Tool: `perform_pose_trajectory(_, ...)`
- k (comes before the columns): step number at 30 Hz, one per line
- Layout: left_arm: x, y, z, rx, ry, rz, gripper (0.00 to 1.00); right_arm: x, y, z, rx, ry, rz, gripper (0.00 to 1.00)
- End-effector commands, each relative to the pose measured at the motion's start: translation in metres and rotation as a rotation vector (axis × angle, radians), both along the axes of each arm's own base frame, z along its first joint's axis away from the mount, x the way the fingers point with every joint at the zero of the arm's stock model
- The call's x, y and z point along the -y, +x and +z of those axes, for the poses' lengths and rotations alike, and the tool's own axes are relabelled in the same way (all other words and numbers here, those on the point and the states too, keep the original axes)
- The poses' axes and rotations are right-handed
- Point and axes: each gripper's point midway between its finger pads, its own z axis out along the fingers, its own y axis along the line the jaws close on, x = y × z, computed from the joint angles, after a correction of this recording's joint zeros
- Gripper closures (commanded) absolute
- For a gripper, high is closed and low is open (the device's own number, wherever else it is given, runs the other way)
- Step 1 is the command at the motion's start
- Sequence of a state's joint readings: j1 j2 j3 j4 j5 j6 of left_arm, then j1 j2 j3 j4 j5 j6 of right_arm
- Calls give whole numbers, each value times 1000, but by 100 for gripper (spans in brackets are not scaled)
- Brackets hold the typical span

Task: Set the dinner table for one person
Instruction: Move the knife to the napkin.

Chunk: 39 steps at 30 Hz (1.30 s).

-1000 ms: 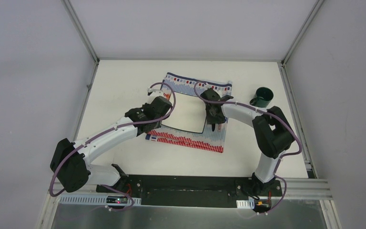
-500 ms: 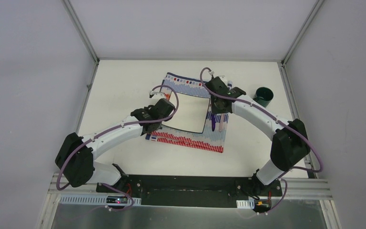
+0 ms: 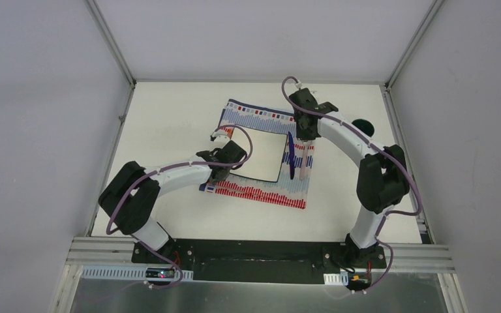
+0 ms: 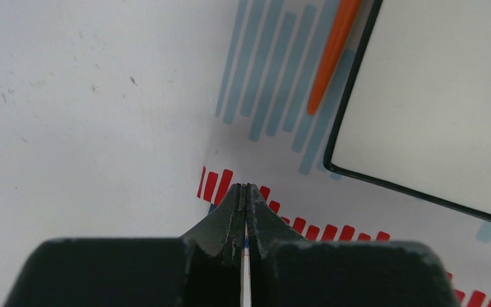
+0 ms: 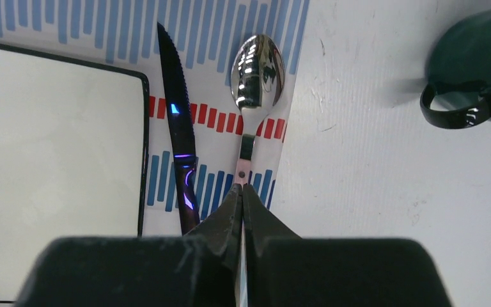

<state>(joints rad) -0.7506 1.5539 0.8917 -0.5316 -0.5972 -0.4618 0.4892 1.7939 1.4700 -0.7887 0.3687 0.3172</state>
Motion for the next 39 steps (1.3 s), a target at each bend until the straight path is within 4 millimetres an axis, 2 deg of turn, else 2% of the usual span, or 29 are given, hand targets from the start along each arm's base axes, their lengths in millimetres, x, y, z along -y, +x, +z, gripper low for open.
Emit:
perform_pose_trajectory(1, -3, 12, -10, 33, -6, 48, 100, -11, 25, 29, 76, 35, 31, 100)
perform_pose_trajectory(4, -1, 14, -19, 15, 4, 48, 100, -10, 42, 31, 87, 27, 27, 100)
perform_pose_trajectory(7, 3, 15, -29, -8, 4, 42, 100, -7, 58, 24, 69, 17, 9, 100)
perform_pose_trajectory(10, 6, 14, -38, -33, 8, 37, 100, -6, 73, 12, 54, 11, -3, 100)
perform_pose_trajectory(18, 13, 7, -46, -73, -35, 26, 100, -3, 110, -40, -10, 1, -13, 100)
perform_pose_trajectory(21, 14, 2, -49, -91, -52, 24, 100, -4, 121, -53, -10, -5, -8, 100)
perform_pose_trajectory(24, 16, -3, -48, -100, -72, 17, 100, -4, 126, -66, -18, 0, -14, 100)
perform_pose_trajectory(32, 29, -23, -57, -133, -102, -5, 100, -7, 130, -69, -5, 36, -17, 100)
perform_pose_trajectory(39, 53, -39, -64, -151, -115, -44, 100, -8, 140, -72, -18, 43, -9, 100)
